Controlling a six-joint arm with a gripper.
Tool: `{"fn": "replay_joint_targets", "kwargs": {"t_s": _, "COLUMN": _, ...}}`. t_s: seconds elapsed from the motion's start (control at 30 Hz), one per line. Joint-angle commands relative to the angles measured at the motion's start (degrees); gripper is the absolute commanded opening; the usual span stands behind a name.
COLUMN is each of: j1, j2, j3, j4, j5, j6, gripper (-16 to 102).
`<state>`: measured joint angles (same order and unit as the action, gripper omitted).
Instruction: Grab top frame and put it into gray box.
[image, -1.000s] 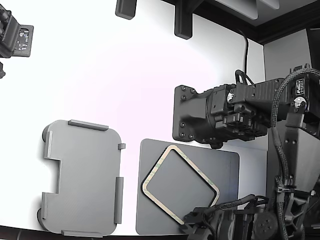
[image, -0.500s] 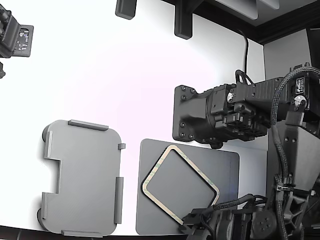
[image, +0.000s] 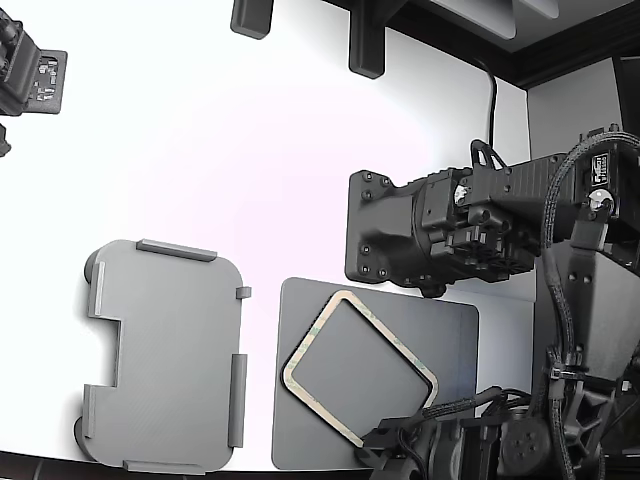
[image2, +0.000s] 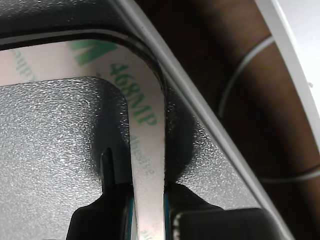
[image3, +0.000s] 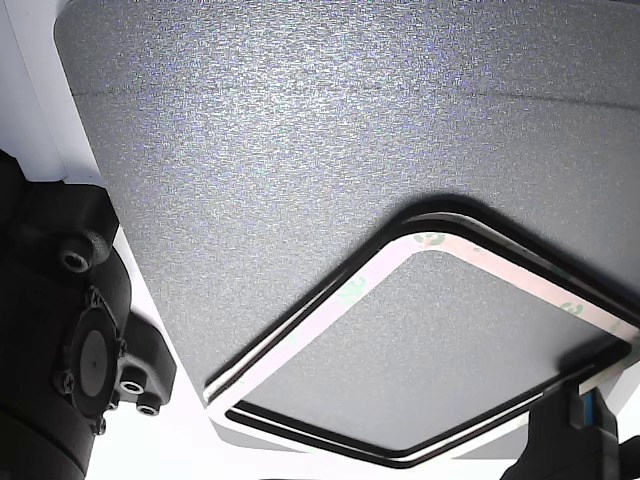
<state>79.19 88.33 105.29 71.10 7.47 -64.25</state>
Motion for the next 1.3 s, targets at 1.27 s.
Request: {"fn": "replay_joint_targets", "kwargs": {"t_s": 1.27, "j1": -35.0, "j2": 14.2, "j3": -27.6, "j4": 23.7, "j5": 17.9, "j6": 95.6, "gripper": -13}}
